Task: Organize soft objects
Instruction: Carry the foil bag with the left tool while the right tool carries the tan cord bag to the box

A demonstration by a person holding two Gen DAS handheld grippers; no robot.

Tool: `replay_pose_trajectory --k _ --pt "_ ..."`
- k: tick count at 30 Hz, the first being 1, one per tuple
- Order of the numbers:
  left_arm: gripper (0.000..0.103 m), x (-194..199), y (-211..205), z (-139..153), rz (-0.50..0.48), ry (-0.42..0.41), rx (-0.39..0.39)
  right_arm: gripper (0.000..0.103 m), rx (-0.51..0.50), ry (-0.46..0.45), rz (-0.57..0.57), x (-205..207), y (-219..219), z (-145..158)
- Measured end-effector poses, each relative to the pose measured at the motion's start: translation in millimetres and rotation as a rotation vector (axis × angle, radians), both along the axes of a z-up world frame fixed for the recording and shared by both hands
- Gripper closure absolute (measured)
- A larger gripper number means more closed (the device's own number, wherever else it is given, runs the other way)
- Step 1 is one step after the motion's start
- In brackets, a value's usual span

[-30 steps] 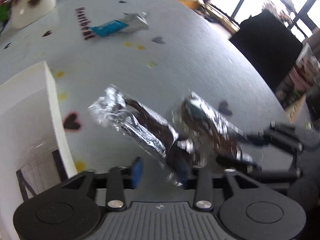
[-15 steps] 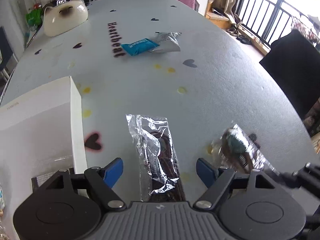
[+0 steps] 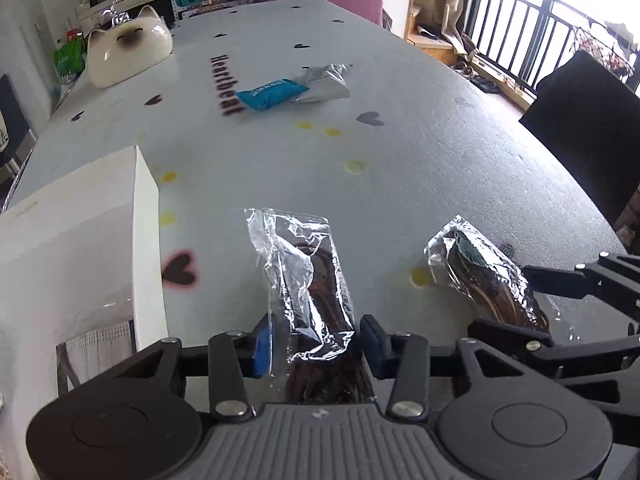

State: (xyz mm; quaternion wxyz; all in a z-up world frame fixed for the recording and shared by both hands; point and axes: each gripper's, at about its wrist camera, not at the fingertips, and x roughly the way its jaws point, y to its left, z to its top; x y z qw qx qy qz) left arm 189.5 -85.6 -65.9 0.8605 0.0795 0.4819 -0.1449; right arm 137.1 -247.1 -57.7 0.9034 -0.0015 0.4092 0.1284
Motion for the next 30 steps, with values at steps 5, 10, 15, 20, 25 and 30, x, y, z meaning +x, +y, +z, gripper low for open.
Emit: replay_pose_trajectory --k 5,10,15,20,25,30 --pt "0.065 -3.1 9.2 2.2 0.03 0.008 -0.069 0.062 0.014 -0.011 -0.011 -2.9 2.3 4.9" --pt "0.066 -11.7 19.2 13.7 0.048 -0.025 -0.152 0.072 0.048 -0.048 -0.06 -7.0 0.4 18.5" --pt "0.066 -24.2 34.1 37.2 0.061 -0.091 -0.209 0.072 0.094 -0.093 -0.091 -11.4 4.5 36.1" --pt "0.066 -32.6 59.1 60.4 0.075 -0.154 -0.233 0.072 0.14 -0.139 -0.077 -11.7 21.5 54.4" --pt "0.066 -40.9 88.3 81.3 0.081 -0.213 -0.236 0.072 0.203 -0.165 -0.06 -6.7 47.8 67.8" --pt "0.066 -40.8 122.6 84.5 0.105 -0.236 -0.197 0.072 0.24 -0.175 -0.013 -2.1 81.9 77.9"
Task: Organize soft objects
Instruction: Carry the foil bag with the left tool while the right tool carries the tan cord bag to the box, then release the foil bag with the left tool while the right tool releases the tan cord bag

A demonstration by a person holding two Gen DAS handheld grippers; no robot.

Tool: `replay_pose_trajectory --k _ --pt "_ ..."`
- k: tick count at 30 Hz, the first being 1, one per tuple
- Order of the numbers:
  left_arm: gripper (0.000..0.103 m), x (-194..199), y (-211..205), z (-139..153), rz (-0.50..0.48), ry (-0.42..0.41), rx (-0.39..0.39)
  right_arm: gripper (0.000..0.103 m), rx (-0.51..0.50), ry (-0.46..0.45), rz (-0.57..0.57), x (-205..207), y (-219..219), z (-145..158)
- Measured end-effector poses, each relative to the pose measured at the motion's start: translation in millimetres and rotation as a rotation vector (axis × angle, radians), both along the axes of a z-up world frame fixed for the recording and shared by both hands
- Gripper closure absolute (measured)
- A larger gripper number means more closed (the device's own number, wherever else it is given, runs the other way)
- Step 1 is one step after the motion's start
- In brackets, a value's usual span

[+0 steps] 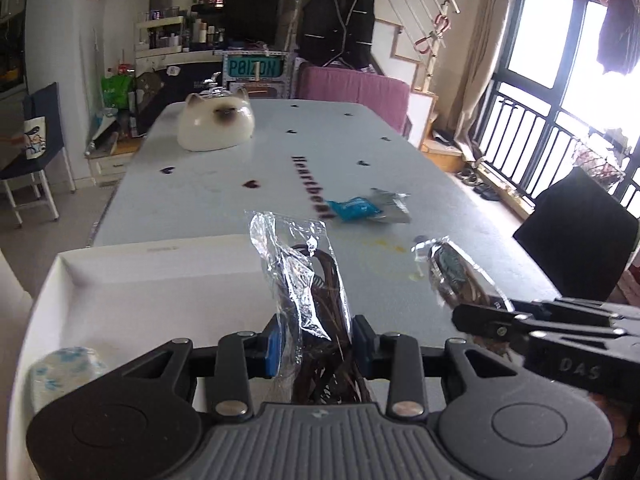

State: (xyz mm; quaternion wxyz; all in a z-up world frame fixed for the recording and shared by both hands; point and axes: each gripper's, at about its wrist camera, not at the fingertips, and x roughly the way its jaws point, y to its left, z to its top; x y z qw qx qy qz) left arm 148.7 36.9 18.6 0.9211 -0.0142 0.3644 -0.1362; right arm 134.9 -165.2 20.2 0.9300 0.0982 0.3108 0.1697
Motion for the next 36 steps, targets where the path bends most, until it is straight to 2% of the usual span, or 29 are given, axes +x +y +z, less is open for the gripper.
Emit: replay_pose_trajectory --k 6,10,17,21,23,24,26,27,31,33,36 --pt "0.066 4.7 41.4 -15.5 0.023 0.05 0.064 0.072 0.021 0.009 0.068 6.0 45.8 4.2" --pt "0.066 4.1 65.1 -30.0 0.044 0.091 0.105 0.072 0.055 0.049 0.113 11.1 74.2 -0.4" --pt "0.066 -2.2 94.8 -53.6 0.053 0.157 0.138 0.072 0.055 0.127 0.144 15.9 115.5 -15.0" --pt "0.065 -4.7 109.9 -58.2 0.074 0.169 0.126 0.072 0.051 0.154 0.134 20.4 127.9 -22.3" --pt "0.064 -5.4 113.6 -60.3 0.076 0.169 0.12 0.066 0.054 0.164 0.139 22.3 133.2 -26.1" --pt "0.06 -6.2 114.9 -60.6 0.077 0.168 0.112 0.056 0.057 0.167 0.146 22.7 135.1 -27.7" --pt "0.053 -7.0 115.1 -59.8 0.075 0.168 0.094 0.044 0.05 0.17 0.136 22.4 137.9 -28.5" --pt "0.051 -7.7 115.8 -58.5 0.075 0.164 0.085 0.043 0.043 0.165 0.133 20.9 137.6 -28.2" --pt "0.05 -11.2 118.1 -51.6 0.077 0.145 0.061 0.047 0.047 0.179 0.137 19.1 130.1 -26.8" --pt "0.05 -13.5 119.6 -47.5 0.079 0.135 0.049 0.061 0.031 0.189 0.15 16.8 128.5 -26.4" --pt "0.053 -16.0 120.1 -42.0 0.08 0.118 0.038 0.071 -0.009 0.217 0.176 15.8 131.6 -30.3"
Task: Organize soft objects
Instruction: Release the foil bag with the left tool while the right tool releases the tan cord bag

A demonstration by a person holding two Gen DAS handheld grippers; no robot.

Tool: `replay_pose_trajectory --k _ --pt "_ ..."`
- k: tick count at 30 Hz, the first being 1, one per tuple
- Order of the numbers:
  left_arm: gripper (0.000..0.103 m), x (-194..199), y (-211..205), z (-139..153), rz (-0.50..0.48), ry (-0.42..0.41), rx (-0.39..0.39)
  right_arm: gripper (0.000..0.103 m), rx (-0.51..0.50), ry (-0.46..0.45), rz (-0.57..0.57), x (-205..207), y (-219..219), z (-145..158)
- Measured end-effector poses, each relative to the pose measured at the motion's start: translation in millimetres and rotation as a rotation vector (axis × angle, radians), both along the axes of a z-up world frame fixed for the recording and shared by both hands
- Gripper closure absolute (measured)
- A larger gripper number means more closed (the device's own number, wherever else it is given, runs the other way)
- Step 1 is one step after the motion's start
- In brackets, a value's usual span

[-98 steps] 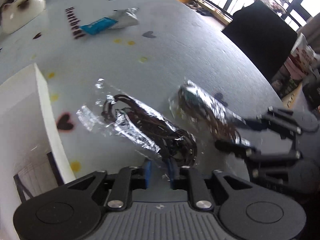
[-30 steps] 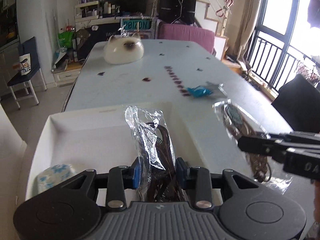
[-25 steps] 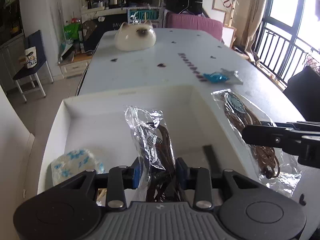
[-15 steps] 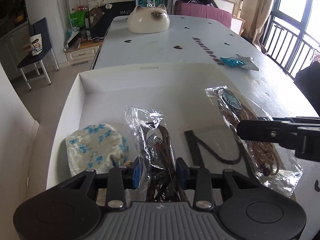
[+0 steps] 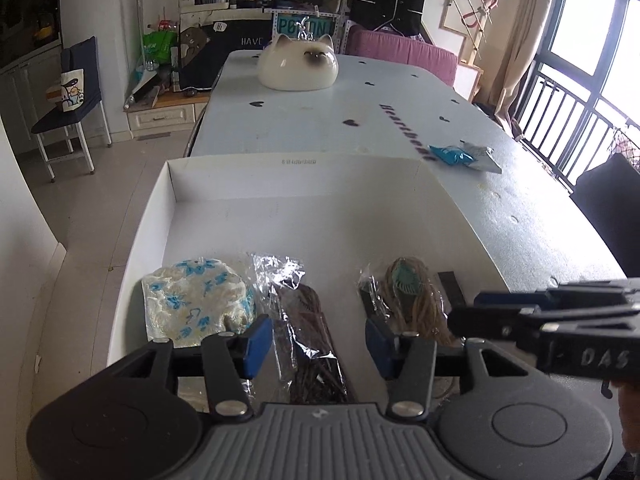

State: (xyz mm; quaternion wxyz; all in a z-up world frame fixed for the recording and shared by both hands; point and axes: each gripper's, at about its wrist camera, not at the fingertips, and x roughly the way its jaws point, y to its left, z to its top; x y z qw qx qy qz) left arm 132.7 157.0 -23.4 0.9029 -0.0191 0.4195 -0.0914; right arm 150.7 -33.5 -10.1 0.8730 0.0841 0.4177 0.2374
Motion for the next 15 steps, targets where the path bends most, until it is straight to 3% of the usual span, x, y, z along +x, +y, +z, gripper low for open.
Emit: replay_pose_trajectory --k 4,8,15 --pt "0.079 2.7 0.8 -2.2 0.017 0.01 0.018 0.085 -0.053 0.025 0.037 3.9 13.2 -12.8" --pt "0.084 7.9 7.1 -9.5 0.029 0.027 0.006 0.092 -0.085 -0.006 0.076 6.1 25.8 -22.8" --pt "0.084 11.4 2.1 -9.8 0.032 0.034 0.042 0.092 -0.088 -0.019 0.11 10.9 35.1 -23.4"
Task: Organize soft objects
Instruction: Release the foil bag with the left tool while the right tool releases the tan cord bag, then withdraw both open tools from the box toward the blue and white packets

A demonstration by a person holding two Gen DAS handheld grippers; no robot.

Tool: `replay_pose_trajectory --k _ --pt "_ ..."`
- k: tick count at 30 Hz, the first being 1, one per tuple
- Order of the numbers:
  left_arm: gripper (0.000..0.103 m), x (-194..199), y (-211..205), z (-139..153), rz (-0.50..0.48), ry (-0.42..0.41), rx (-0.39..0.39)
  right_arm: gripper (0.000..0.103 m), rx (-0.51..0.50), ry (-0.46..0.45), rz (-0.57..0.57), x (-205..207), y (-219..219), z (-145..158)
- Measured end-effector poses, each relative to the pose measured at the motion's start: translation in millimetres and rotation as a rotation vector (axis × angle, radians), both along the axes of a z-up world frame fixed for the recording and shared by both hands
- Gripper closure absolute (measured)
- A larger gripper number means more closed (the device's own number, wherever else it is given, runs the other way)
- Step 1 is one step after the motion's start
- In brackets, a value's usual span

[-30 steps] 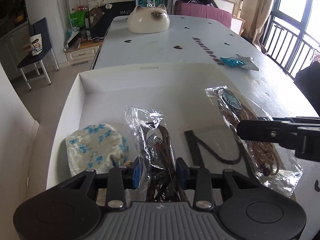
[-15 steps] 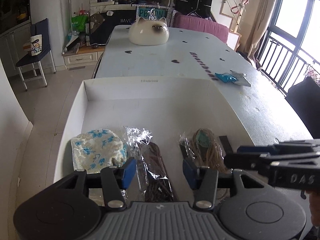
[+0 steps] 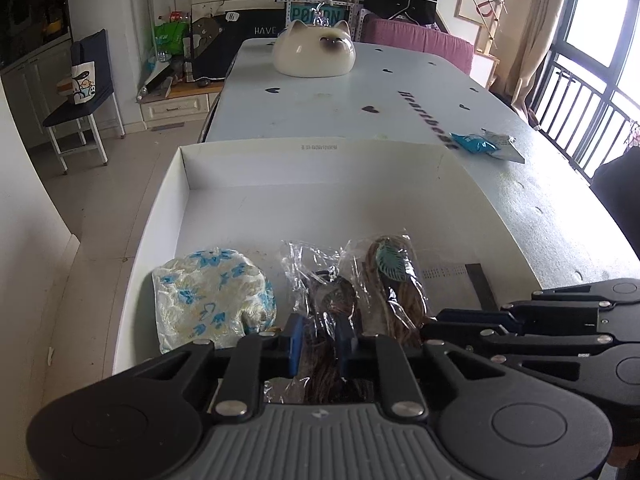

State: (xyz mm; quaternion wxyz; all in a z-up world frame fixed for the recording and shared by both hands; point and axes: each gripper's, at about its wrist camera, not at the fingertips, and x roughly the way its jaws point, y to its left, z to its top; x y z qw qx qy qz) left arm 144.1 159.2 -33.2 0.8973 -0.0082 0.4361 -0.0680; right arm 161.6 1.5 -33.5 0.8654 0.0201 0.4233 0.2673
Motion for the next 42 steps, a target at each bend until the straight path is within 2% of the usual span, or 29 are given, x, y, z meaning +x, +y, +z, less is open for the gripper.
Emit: replay_pose_trajectory --k 3,8,10,12,17,19,21,28,32,42 --pt "0.08 -2.3 0.9 5.4 0.015 -0.007 -0.003 0.087 0.037 0.013 -0.029 0.3 -9.3 6.1" --pt "0.069 -9.4 -2.4 18.2 0.012 -0.029 -0.013 0.078 0.044 -0.027 -0.049 -8.1 -23.8 23.9" --pt "0.059 -12.6 -5.4 23.7 0.005 -0.041 -0.016 0.075 0.042 -0.04 -0.055 -11.3 -28.8 29.5" --pt "0.051 -15.5 -8.3 28.8 0.007 -0.053 -0.02 0.064 0.036 -0.061 -0.066 -15.1 -33.8 34.2" --pt "0.039 -22.8 -12.5 37.4 0.008 -0.069 -0.022 0.048 0.015 -0.108 -0.089 -21.9 -45.8 44.1" --pt "0.03 -26.3 -12.9 39.1 0.013 -0.077 -0.018 0.044 0.005 -0.127 -0.101 -26.1 -50.0 47.1" --pt "0.026 -29.4 -12.3 39.8 0.024 -0.08 -0.018 0.034 -0.006 -0.144 -0.111 -28.6 -53.8 50.0" --pt "0.011 -38.6 -8.9 37.5 0.054 -0.073 -0.015 0.017 -0.039 -0.18 -0.137 -35.7 -64.8 53.9" --pt "0.003 -43.8 -7.0 37.7 0.07 -0.071 -0.024 0.002 -0.057 -0.185 -0.157 -39.0 -70.3 55.4" --pt "0.0 -52.3 -12.4 42.8 0.091 -0.093 -0.007 0.0 -0.06 -0.199 -0.167 -43.8 -81.7 58.2"
